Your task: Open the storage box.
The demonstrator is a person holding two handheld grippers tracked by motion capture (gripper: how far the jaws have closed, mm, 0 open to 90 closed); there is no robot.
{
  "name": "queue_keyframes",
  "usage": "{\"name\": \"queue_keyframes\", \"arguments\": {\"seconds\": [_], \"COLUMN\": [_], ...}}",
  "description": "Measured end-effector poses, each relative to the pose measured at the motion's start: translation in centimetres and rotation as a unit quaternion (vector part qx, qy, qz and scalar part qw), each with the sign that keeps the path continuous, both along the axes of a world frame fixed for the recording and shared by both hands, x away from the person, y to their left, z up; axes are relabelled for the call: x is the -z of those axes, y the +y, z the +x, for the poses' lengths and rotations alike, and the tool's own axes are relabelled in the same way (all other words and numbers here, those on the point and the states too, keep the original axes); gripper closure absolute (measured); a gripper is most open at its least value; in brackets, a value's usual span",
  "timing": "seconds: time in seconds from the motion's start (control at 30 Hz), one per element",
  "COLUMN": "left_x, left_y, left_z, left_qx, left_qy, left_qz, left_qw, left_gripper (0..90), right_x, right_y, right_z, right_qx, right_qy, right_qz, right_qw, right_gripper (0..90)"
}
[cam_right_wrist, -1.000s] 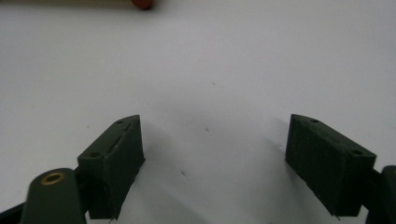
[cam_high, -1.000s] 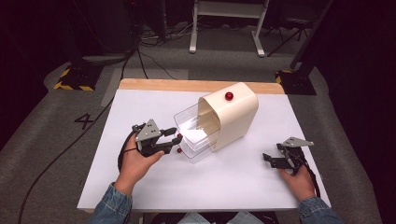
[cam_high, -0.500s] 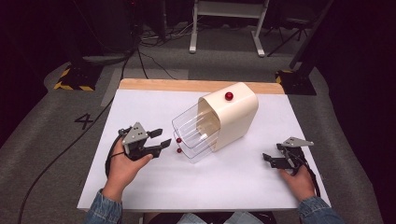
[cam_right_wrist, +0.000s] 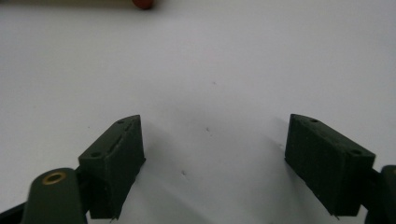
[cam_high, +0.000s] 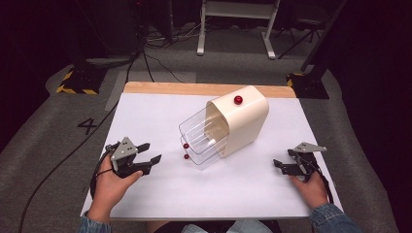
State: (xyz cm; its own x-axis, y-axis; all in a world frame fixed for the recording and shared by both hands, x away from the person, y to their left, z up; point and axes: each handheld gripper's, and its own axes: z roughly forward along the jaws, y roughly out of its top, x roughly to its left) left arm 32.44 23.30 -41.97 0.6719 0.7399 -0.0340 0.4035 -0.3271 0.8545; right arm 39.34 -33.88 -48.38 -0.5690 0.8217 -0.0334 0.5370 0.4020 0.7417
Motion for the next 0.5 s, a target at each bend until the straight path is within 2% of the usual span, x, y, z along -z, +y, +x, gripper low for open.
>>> {"name": "queue_keyframes", "arguments": {"seconds": [0.23, 0.3, 0.33, 0.43, 0.5], "left_x": [0.8, 1.5, 1.5, 2.3, 2.9], "left_y": [1.5, 1.9, 1.9, 2.2, 2.3], "left_z": [-0.5, -0.4, -0.4, -0.1, 0.1], "left_qx": [-0.012, -0.012, -0.012, -0.013, -0.014], "left_qy": [0.023, 0.040, 0.040, 0.058, 0.068], "left_qz": [0.017, 0.036, 0.036, 0.051, 0.050], "left_qw": [0.9995, 0.9985, 0.9985, 0.9969, 0.9964], "left_gripper": [35.6, 34.2, 34.2, 34.2, 34.1], "right_x": [0.0, 0.0, 0.0, 0.0, 0.0], "right_y": [0.0, 0.0, 0.0, 0.0, 0.0], "right_z": [0.0, 0.0, 0.0, 0.0, 0.0], "right_qx": [0.000, 0.000, 0.000, 0.000, 0.000], "right_qy": [0.001, 0.001, 0.001, 0.001, 0.001], "right_qz": [0.001, 0.001, 0.001, 0.001, 0.001], "right_qw": [1.0000, 1.0000, 1.0000, 1.0000, 1.0000], "right_gripper": [19.9, 19.9, 19.9, 19.9, 19.9]}}
